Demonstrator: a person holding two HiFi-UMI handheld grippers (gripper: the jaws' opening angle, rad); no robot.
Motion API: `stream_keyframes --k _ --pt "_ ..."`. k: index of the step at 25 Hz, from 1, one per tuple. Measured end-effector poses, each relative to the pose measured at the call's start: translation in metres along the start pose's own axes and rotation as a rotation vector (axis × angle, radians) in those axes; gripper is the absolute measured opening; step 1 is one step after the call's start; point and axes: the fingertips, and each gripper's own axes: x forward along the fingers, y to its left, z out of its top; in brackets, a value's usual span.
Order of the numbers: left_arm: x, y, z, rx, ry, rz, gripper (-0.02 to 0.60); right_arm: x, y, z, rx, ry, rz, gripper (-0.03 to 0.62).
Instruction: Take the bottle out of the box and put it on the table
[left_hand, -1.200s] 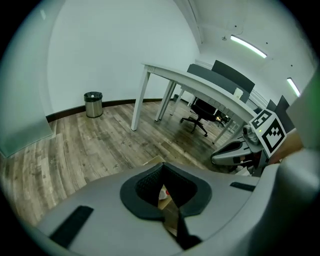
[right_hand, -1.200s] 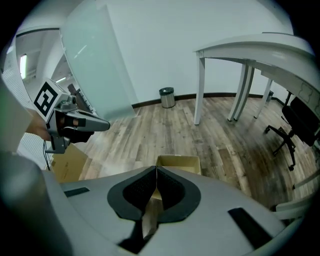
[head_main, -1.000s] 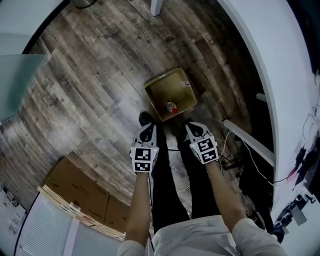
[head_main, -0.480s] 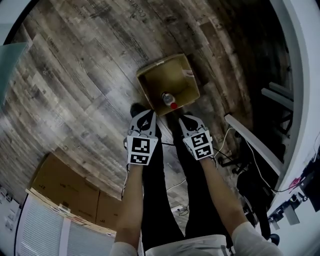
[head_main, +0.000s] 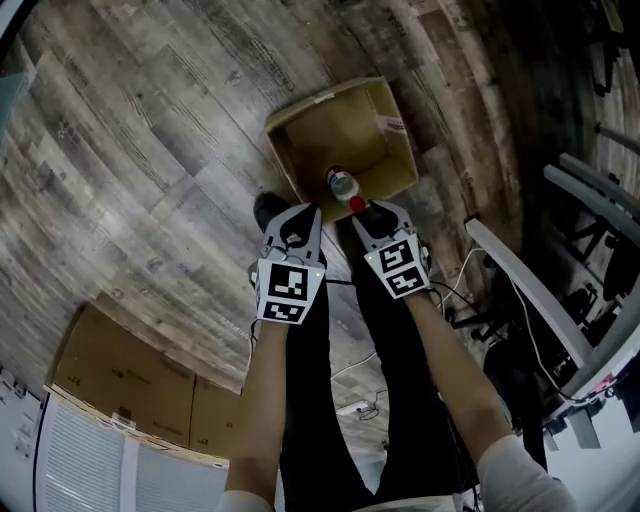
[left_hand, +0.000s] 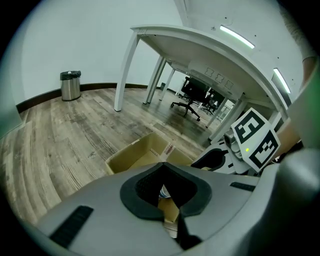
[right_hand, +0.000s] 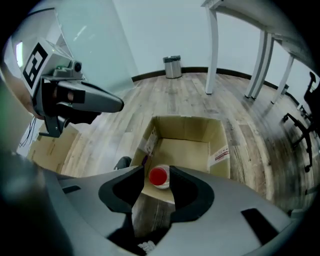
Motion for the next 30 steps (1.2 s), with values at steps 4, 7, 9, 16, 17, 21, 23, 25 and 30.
stream_keyframes --k 4,7,9,16,17,21,23,25,30 --pt "0.019 0.005 -0.016 0.005 -0.003 0.001 0.013 0.028 -0.004 -0.009 -0.057 0.045 0.002 0.224" --pt "0.028 0.01 -0.024 0.004 -0.001 0.007 0.013 0.043 -0.003 -0.015 -0.099 0.068 0.006 0.225" --pt "0.032 0.009 -0.026 0.002 0.003 0.012 0.013 0.048 -0.004 -0.018 -0.14 0.072 -0.006 0.193" --pt "0.026 -0.001 -0.011 -0.004 -0.014 0.021 0.012 0.042 -0.005 -0.008 -0.225 0.074 -0.029 0.183" --pt "0.023 -0.003 -0.008 -0.002 -0.013 0.021 0.013 0.036 -0.004 -0.005 -0.23 0.067 -0.028 0.183" --pt "0.008 -0.013 0.009 0.008 -0.011 0.026 0.012 0.0 -0.003 0.009 -0.243 0.042 -0.027 0.183" --pt "-0.002 -0.018 0.022 0.008 -0.017 0.029 0.012 -0.022 -0.002 0.019 -0.259 0.024 -0.03 0.183" --pt "-0.012 -0.026 0.038 0.011 -0.023 0.029 0.013 -0.047 0.0 0.029 -0.274 0.006 -0.033 0.183" --pt "-0.037 -0.046 0.081 0.029 -0.051 0.027 0.014 -0.103 -0.001 0.057 -0.266 -0.041 -0.05 0.183"
